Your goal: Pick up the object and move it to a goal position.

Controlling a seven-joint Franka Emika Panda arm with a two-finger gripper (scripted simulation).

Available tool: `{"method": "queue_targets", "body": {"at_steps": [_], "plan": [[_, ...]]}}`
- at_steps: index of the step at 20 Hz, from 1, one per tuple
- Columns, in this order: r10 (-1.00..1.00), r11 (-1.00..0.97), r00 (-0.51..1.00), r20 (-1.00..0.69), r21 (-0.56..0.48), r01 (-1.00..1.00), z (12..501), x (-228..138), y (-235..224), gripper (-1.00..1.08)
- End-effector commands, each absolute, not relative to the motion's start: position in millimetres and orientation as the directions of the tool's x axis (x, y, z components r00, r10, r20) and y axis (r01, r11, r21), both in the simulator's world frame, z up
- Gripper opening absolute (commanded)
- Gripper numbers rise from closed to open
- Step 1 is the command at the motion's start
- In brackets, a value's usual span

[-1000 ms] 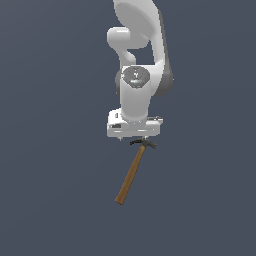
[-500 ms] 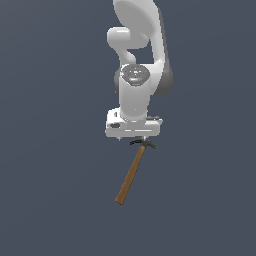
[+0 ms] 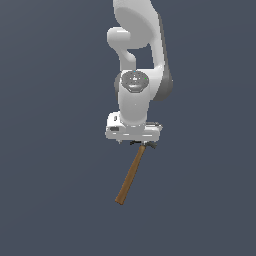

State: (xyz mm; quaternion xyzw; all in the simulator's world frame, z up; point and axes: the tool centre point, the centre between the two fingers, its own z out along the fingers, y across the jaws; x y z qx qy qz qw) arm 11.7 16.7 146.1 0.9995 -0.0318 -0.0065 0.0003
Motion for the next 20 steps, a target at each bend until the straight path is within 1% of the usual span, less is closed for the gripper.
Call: {"method": "queue_targets", "body": {"at_steps": [1,13,20], "plan": [[-0.106,-0.994,0.994,-0.012,0.000,-0.106,139.7,15.5,16.6,1.00],[-0.394,-0.919,0.919,-0.006,-0.001,-0.394,93.6,40.2,15.3,1.00],[-0.498,-0.867,0.867,-0.002,0.000,-0.498,74.5,48.5,14.5,1.00]]}}
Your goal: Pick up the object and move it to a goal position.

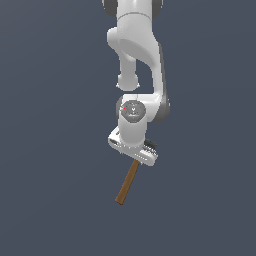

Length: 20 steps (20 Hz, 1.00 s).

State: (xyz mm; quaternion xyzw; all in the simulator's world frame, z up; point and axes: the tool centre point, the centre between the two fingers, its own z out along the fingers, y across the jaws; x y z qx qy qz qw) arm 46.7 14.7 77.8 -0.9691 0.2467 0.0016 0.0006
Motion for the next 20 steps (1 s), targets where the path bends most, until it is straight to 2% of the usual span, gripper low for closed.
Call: {"method": "queue_targets", "body": {"at_steps": [1,12,20], "plan": [[-0.507,-0.862,0.862,-0.002,0.000,-0.507,72.7,49.2,14.5,1.00],[-0.533,-0.846,0.846,-0.001,0.000,-0.533,63.9,51.0,14.5,1.00],[-0.537,-0.844,0.844,0.000,0.000,-0.537,28.2,50.1,14.1,1.00]]}}
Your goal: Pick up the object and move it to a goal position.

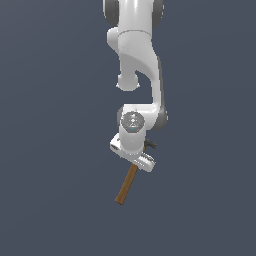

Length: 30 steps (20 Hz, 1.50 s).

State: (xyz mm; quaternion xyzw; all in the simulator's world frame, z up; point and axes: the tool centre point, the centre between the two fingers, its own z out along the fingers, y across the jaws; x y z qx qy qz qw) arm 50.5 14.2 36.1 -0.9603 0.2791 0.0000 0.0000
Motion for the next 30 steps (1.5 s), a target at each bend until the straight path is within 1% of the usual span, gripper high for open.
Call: {"method": "queue_targets", "body": {"at_steps": [1,7,8,22,30], "plan": [[-0.537,-0.844,0.844,0.000,0.000,-0.537,24.3,50.0,14.3,1.00],[-0.537,-0.843,0.843,0.000,0.000,-0.537,16.6,51.4,14.3,1.00],[-0.537,-0.843,0.843,0.000,0.000,-0.537,16.6,51.4,14.3,-1.00],[-0.535,-0.845,0.845,0.001,-0.003,-0.535,20.7,50.4,18.5,-1.00],[-0.535,-0.845,0.845,0.001,-0.003,-0.535,44.0,35.7,32.4,-1.00]]}}
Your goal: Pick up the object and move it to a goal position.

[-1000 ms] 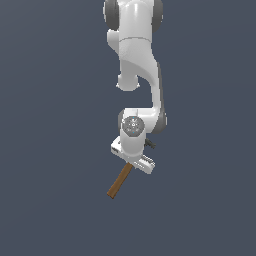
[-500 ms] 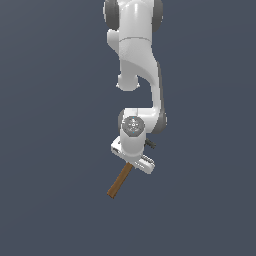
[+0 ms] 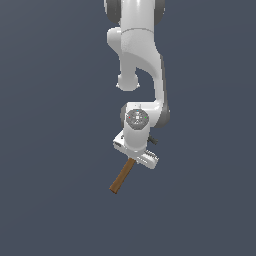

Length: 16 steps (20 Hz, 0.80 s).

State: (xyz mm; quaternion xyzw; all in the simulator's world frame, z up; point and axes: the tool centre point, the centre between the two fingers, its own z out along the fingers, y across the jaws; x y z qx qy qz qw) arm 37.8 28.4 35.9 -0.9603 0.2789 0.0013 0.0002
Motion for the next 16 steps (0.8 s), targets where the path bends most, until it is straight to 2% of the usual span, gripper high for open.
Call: {"method": "queue_targets", "body": {"at_steps": [1,16], "plan": [[-0.535,-0.845,0.845,0.001,-0.003,-0.535,48.7,32.7,35.1,-1.00],[-0.536,-0.844,0.844,0.000,-0.002,-0.536,157.8,-34.4,99.4,-1.00]]}}
